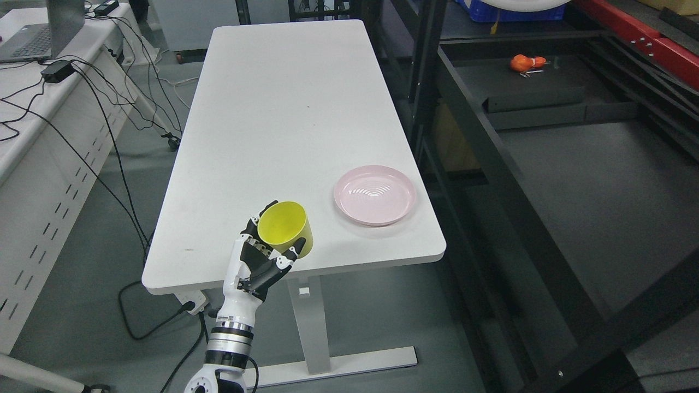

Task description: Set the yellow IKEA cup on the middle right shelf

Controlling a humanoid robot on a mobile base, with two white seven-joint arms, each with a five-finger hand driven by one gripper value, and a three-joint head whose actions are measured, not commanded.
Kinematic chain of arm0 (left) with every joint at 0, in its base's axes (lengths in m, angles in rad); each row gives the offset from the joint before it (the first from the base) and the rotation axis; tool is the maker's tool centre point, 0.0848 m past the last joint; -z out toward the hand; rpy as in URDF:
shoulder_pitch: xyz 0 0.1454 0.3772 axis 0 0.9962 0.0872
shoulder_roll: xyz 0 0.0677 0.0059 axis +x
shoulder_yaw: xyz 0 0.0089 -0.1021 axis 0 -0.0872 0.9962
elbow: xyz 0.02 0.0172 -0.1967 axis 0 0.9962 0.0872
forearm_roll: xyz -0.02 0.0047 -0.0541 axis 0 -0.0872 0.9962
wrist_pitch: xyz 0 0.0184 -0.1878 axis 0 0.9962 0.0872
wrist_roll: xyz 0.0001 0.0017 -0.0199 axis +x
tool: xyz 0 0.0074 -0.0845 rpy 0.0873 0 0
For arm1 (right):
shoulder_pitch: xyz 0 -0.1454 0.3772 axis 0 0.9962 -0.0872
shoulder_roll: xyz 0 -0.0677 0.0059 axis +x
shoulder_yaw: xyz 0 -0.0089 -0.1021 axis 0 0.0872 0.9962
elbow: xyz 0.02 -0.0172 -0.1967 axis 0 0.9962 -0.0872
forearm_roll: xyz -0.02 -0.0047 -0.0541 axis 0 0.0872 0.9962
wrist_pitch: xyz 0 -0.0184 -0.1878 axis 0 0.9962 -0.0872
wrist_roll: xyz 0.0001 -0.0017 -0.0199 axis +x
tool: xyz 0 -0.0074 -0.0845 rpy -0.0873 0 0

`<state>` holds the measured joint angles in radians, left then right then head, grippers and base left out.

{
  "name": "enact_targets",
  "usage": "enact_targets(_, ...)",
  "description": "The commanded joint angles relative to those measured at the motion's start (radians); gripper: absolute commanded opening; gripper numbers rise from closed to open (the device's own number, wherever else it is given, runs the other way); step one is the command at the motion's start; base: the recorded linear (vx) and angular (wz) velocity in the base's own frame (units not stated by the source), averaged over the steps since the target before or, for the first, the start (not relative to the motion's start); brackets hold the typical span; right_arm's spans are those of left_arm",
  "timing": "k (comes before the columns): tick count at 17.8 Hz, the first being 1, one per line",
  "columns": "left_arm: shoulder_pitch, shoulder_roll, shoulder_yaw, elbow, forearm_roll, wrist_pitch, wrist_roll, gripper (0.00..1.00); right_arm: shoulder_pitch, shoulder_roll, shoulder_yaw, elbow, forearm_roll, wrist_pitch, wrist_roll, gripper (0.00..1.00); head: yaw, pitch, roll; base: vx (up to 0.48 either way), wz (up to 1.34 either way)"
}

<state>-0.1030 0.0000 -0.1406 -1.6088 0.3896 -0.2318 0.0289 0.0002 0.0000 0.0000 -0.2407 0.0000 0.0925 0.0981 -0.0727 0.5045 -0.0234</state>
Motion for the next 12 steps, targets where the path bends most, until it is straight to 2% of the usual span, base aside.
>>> enact_targets(1, -0.001, 0.017, -0.008, -0.008, 0.0, 0.002, 0.002, 0.0, 0.01, -0.017, 0.017, 0.0, -0.025, 0.0, -0.215, 0.99, 0.0, 0.0, 0.0, -0.15, -0.38)
enact_targets(12, 0.003, 0.017, -0.016, -0.005, -0.001, 0.005, 0.006, 0.0, 0.01, -0.017, 0.017, 0.0, -0.025, 0.0, -0.215, 0.99, 0.0, 0.0, 0.0, -0.143, -0.31)
